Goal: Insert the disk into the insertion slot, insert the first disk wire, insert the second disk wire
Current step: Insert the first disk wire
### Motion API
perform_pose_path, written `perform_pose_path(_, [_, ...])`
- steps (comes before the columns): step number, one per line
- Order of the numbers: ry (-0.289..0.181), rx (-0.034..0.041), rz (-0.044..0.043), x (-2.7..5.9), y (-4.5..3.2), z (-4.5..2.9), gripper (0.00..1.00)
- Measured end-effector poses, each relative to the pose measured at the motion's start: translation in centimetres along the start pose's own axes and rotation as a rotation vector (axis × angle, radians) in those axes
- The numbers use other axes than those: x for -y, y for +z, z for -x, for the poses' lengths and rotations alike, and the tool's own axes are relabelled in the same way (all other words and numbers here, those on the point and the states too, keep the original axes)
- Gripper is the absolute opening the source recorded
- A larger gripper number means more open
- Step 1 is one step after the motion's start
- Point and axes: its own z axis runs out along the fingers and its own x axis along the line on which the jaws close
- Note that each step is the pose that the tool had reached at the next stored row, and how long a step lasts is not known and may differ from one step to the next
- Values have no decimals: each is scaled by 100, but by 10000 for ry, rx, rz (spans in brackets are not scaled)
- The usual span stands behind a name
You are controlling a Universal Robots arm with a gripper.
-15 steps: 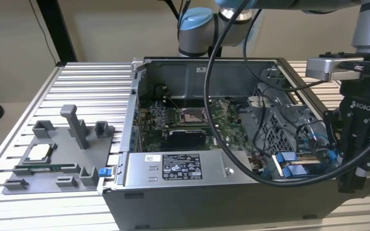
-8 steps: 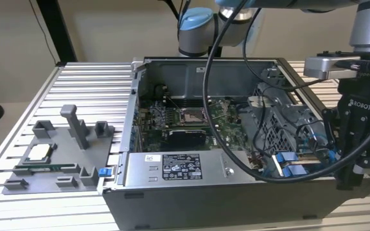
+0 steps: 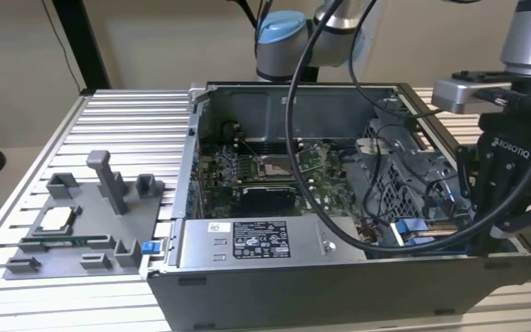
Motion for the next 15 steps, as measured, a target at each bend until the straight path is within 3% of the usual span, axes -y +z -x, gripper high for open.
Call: perform_pose_path(15, [60, 2741, -130, -7, -12, 32, 0])
